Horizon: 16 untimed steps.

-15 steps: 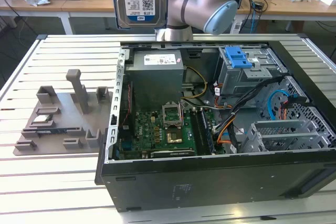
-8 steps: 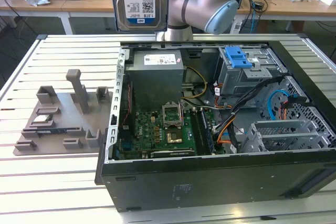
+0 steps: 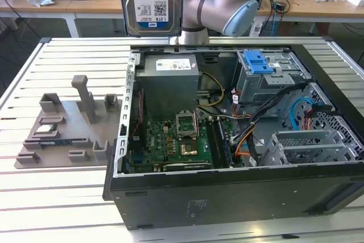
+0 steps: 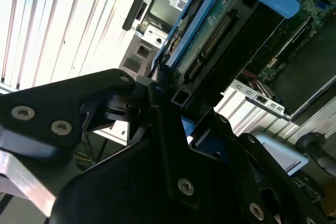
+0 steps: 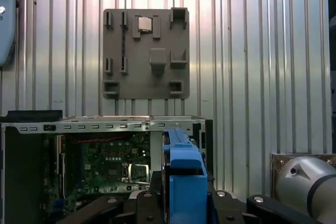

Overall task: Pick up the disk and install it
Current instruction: 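Pick up the disk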

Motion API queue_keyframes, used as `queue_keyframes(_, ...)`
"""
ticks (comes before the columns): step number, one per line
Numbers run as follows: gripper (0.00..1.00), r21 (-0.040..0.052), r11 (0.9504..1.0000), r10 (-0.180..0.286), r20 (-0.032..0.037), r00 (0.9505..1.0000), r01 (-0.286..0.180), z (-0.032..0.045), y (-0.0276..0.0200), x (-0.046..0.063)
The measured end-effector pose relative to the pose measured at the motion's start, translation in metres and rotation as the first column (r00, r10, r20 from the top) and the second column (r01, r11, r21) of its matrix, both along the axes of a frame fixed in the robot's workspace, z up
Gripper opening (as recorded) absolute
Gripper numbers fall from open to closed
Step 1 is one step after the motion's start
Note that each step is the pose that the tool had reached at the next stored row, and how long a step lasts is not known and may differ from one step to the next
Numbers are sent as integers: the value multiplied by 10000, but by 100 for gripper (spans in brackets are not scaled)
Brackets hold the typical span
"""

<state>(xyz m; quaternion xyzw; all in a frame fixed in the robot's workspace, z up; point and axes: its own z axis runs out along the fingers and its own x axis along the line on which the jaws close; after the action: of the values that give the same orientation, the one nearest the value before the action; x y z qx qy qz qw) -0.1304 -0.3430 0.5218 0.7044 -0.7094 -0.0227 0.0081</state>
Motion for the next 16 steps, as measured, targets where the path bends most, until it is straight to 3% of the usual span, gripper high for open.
queue_keyframes(9,37,0,10000,0,0,10000,0,0,-124,1)
queue_keyframes(16,37,0,10000,0,0,10000,0,0,-195,2)
